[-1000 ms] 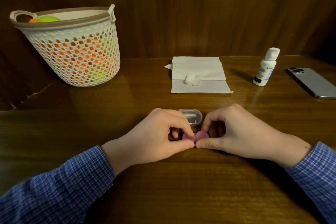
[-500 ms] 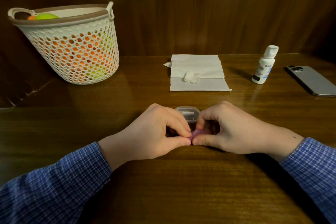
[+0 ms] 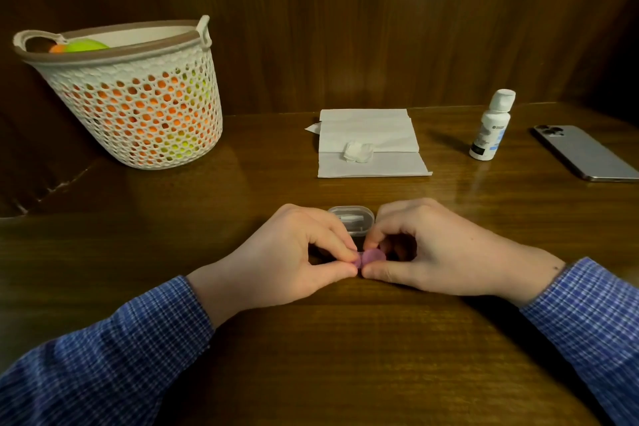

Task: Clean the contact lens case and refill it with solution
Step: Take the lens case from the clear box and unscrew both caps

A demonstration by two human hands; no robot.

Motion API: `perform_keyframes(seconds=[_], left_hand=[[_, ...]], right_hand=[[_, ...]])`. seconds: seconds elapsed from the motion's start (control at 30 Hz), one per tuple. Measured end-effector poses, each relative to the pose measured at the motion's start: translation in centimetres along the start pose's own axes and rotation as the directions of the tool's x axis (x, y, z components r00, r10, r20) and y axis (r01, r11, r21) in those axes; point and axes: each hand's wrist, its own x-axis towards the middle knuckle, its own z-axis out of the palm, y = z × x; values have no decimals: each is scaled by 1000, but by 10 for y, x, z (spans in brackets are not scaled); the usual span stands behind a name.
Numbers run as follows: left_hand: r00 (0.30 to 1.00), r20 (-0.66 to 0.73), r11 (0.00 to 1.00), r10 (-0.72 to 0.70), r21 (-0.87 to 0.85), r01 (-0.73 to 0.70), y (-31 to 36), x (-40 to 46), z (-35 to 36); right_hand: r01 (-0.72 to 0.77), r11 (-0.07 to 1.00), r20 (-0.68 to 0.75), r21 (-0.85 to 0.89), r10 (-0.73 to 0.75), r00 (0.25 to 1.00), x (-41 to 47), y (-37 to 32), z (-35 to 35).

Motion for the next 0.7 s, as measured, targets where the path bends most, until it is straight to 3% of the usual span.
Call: perform_keyframes(seconds=[0.27,0.7], left_hand=[[1000,12,1000,-15,1,15,-2,1,-2],[999,9,999,-46,2,46,-5,1,-2]], right_hand=[[-15,991,-81,132,26,996,-2,3,2],[-67,994,-111,82,76,991,0,1,5]])
